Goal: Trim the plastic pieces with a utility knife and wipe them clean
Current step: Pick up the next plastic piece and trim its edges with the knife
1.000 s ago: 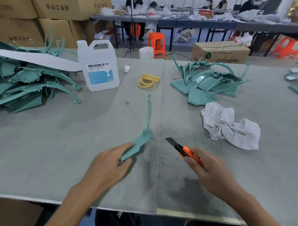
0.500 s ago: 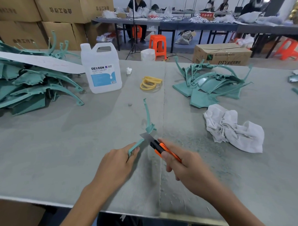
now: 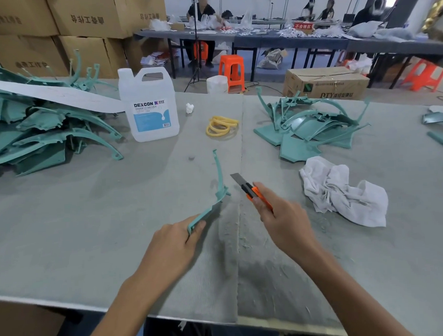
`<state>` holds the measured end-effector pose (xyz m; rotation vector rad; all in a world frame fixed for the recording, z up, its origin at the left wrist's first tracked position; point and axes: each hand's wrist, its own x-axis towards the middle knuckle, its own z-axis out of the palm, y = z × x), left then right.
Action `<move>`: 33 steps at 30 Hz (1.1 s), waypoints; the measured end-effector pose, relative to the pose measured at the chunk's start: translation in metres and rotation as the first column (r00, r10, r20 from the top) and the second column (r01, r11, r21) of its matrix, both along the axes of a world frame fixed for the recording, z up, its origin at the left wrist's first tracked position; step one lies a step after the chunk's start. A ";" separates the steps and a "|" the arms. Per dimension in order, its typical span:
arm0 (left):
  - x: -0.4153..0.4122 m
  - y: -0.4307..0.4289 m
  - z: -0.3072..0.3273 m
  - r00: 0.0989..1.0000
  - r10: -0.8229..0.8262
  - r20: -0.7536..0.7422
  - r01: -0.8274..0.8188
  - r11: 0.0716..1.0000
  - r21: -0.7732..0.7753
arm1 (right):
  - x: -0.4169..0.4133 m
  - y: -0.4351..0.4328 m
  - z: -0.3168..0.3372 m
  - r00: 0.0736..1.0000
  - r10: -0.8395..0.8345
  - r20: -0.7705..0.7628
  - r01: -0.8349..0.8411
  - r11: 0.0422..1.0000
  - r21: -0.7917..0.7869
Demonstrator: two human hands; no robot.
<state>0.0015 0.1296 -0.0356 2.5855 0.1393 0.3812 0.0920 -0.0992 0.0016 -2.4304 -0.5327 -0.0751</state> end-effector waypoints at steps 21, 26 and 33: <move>0.003 -0.006 0.009 0.991 0.101 -0.093 -0.107 0.993 -0.058 | -0.043 0.014 0.004 0.981 0.176 0.087 -0.184 0.978 0.094; 0.005 -0.005 0.008 0.991 0.097 -0.092 -0.105 0.991 -0.085 | -0.066 0.023 0.005 0.957 0.245 0.155 -0.245 0.969 -0.019; 0.004 -0.007 0.008 0.993 0.096 -0.076 -0.102 0.991 -0.088 | -0.051 0.030 0.001 0.969 0.123 0.216 -0.119 0.992 -0.029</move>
